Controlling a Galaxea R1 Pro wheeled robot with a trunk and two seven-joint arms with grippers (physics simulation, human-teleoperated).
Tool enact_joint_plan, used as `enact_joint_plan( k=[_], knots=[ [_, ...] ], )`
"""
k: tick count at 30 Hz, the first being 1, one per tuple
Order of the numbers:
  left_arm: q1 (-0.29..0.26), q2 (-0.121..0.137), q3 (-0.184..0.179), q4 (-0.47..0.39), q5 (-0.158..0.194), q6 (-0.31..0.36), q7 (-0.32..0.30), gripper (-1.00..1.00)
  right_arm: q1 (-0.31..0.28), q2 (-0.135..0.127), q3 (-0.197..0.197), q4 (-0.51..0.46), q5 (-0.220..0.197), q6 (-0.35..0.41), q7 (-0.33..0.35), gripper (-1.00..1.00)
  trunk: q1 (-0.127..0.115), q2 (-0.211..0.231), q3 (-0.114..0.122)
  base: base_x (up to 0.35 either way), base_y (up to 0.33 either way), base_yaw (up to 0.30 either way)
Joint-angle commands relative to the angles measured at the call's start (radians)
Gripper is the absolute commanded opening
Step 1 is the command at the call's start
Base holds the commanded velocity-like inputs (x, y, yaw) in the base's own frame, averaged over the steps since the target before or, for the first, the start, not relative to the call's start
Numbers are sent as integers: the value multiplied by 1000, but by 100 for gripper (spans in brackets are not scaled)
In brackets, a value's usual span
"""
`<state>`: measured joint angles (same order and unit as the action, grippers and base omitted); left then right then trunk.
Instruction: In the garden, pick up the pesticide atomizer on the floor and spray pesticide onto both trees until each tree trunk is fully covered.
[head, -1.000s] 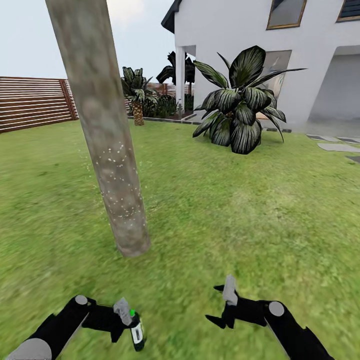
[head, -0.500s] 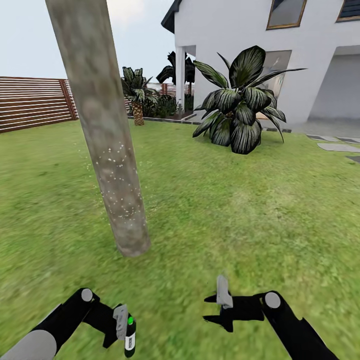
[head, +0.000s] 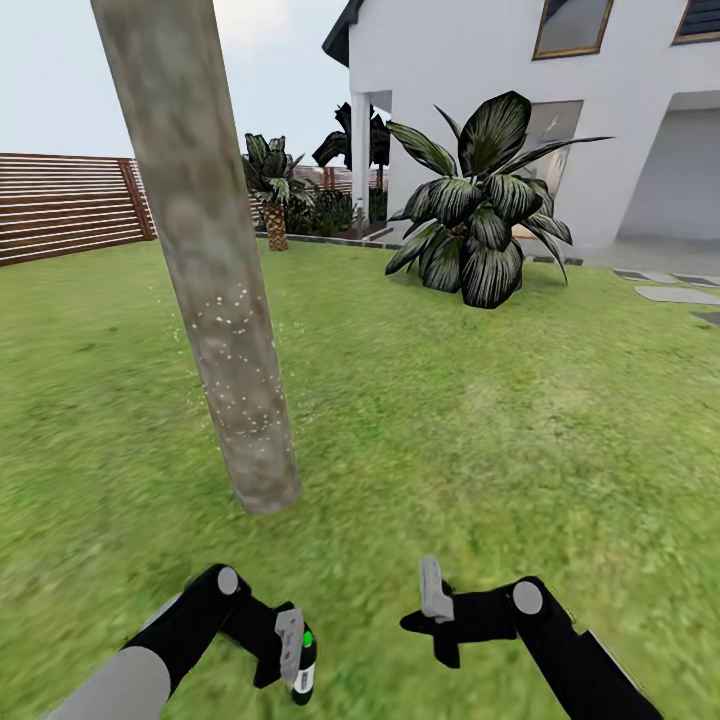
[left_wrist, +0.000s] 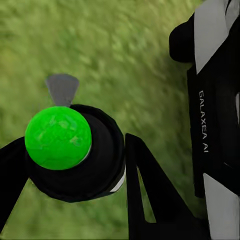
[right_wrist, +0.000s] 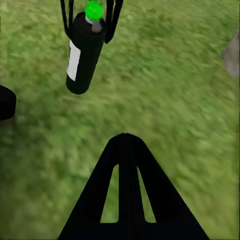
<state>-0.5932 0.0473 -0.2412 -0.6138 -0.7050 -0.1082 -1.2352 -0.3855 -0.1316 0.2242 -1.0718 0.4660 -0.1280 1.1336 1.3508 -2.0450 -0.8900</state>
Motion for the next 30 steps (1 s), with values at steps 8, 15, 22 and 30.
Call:
enact_joint_plan(
  k=[8,15,22,30],
  knots=[
    [-1,-55,-61,0,-2,-2,2,-100,-3,12,0,-8,19,-1,-1,-100,0,0,0,0,0,0],
    [-2,-123,-63,-1,-7,-15,12,-100,-3,21,0,-40,17,1,0,-100,0,0,0,0,0,0],
    [-10,-131,-63,-3,-8,-12,36,-100,-3,49,0,-57,16,2,0,-100,0,0,0,0,0,0],
    [-22,-134,-61,-4,3,-14,80,-100,-3,49,0,-71,14,2,0,-100,0,0,0,0,0,0]
  ],
)
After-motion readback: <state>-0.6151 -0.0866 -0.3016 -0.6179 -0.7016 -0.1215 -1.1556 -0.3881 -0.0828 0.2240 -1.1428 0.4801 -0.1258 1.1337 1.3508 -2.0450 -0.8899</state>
